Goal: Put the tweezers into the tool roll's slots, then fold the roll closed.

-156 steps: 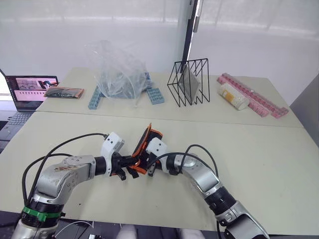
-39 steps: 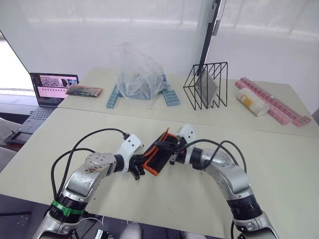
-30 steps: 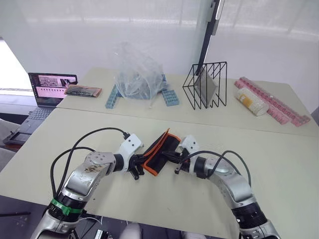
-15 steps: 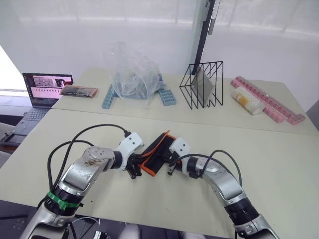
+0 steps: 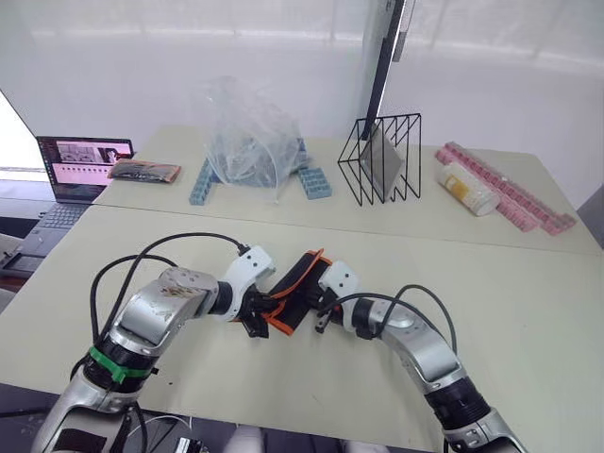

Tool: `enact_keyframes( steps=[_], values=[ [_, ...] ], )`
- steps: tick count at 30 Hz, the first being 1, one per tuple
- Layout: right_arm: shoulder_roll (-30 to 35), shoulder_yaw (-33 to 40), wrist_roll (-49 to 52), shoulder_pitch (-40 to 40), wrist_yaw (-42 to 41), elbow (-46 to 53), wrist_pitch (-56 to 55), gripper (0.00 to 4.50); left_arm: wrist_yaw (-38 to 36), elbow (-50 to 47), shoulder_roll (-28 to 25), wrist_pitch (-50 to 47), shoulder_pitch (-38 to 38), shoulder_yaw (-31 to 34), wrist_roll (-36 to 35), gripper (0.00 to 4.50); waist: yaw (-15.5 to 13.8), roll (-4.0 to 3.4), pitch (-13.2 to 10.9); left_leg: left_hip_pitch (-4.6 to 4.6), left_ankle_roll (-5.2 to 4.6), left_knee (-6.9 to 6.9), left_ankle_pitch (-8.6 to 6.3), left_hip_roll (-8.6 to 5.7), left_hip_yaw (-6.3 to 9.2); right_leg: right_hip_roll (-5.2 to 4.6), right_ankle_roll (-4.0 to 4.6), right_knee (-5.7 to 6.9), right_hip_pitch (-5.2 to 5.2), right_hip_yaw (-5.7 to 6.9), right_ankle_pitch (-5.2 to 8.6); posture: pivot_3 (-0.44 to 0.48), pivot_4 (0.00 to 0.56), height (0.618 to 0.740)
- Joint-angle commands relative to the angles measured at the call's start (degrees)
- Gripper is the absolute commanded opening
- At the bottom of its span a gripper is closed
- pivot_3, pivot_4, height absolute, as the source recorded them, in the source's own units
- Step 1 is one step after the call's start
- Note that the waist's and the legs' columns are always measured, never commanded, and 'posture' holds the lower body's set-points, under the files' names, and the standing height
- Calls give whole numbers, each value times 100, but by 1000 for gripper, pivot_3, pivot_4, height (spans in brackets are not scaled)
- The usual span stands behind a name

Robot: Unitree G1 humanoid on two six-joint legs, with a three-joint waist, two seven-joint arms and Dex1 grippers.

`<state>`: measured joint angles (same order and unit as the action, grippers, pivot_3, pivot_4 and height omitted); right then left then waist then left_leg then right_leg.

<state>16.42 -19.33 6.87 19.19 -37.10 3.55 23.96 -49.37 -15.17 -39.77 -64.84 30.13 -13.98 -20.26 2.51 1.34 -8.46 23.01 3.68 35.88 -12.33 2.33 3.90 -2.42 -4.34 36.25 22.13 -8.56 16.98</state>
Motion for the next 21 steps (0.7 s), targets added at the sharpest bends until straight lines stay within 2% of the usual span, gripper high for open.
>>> enact_keyframes(
  steps=[1, 6, 12, 21],
  values=[
    [136, -53, -207, -199, 81, -406, 312, 0, -326, -246, -275, -71, -9, 107, -310, 45, 21, 3, -4, 5, 0, 0, 0, 2, 1, 2, 0, 2, 4, 1, 0, 0, 150, 720],
    [132, -86, -214, -164, 72, -435, 314, 0, -294, -618, -227, -338, 100, 267, -711, 45, 23, 18, -12, 16, -1, -1, -1, 3, 6, 2, 2, 1, 8, 6, -1, 0, 150, 720],
    [140, -125, -216, -140, 32, -428, 328, 0, -192, -268, -268, -346, 365, 505, -798, 45, 20, 23, -15, 15, -1, 3, 0, 2, 9, 2, 2, 6, 8, 9, -1, 0, 150, 720],
    [172, -165, -215, -189, 2, -366, 339, 0, -168, 70, -481, -146, 163, 707, -791, 45, 20, 23, -17, 15, -1, 4, 0, 2, 12, 3, 4, 12, 9, 12, -2, 0, 150, 720]
  ],
)
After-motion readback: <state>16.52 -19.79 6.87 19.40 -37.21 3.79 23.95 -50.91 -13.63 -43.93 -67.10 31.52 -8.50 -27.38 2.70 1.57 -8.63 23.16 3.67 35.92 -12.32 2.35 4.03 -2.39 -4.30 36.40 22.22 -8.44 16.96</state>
